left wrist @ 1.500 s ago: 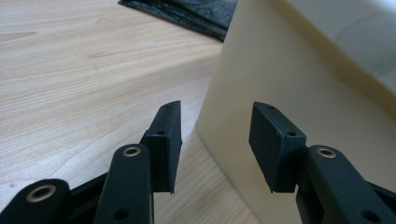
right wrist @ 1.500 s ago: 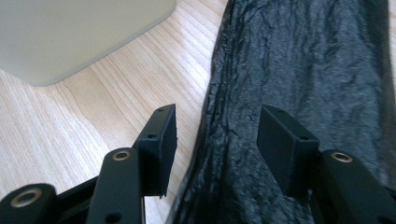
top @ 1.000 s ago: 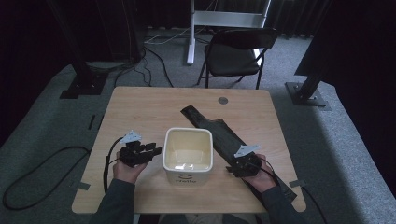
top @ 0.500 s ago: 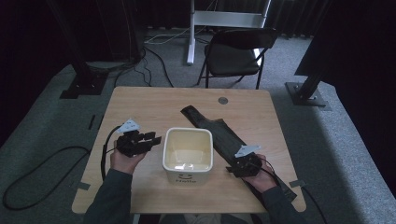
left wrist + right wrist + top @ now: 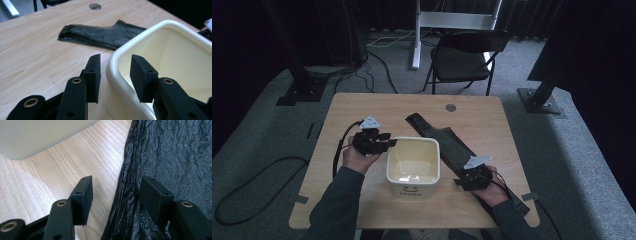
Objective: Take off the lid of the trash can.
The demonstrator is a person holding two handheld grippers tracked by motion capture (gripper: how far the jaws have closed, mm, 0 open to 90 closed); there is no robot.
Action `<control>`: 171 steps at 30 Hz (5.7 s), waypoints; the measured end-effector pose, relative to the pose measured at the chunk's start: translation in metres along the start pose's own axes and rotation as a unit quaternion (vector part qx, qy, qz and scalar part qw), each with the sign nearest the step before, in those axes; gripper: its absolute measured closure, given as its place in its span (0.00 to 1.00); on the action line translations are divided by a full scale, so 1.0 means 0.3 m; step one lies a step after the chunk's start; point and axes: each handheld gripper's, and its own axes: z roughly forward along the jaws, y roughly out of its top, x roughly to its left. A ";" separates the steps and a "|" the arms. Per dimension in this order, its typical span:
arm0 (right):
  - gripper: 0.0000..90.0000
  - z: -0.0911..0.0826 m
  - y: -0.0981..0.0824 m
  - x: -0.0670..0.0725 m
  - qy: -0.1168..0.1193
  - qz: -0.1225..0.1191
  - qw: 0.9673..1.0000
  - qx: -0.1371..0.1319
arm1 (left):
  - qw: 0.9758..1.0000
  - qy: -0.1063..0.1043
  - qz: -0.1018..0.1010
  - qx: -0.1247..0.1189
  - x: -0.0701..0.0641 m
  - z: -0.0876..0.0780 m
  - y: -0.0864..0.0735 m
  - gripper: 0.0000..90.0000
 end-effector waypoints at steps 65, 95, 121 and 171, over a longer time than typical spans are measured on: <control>0.47 -0.001 -0.007 -0.001 0.004 -0.004 1.000 -0.005 | 0.998 0.056 -0.031 -0.017 -0.010 -0.028 0.057 0.85; 0.47 -0.002 -0.009 -0.001 0.004 -0.003 1.000 -0.007 | 0.990 0.120 -0.069 -0.007 0.299 -0.227 -0.200 0.85; 0.47 -0.002 -0.009 -0.001 0.004 -0.004 1.000 -0.007 | 0.983 0.157 -0.051 0.076 0.378 -0.029 -0.384 0.84; 0.53 -0.036 0.003 -0.022 0.005 0.021 1.000 -0.016 | 0.993 0.088 -0.066 -0.047 0.177 -0.092 -0.336 0.66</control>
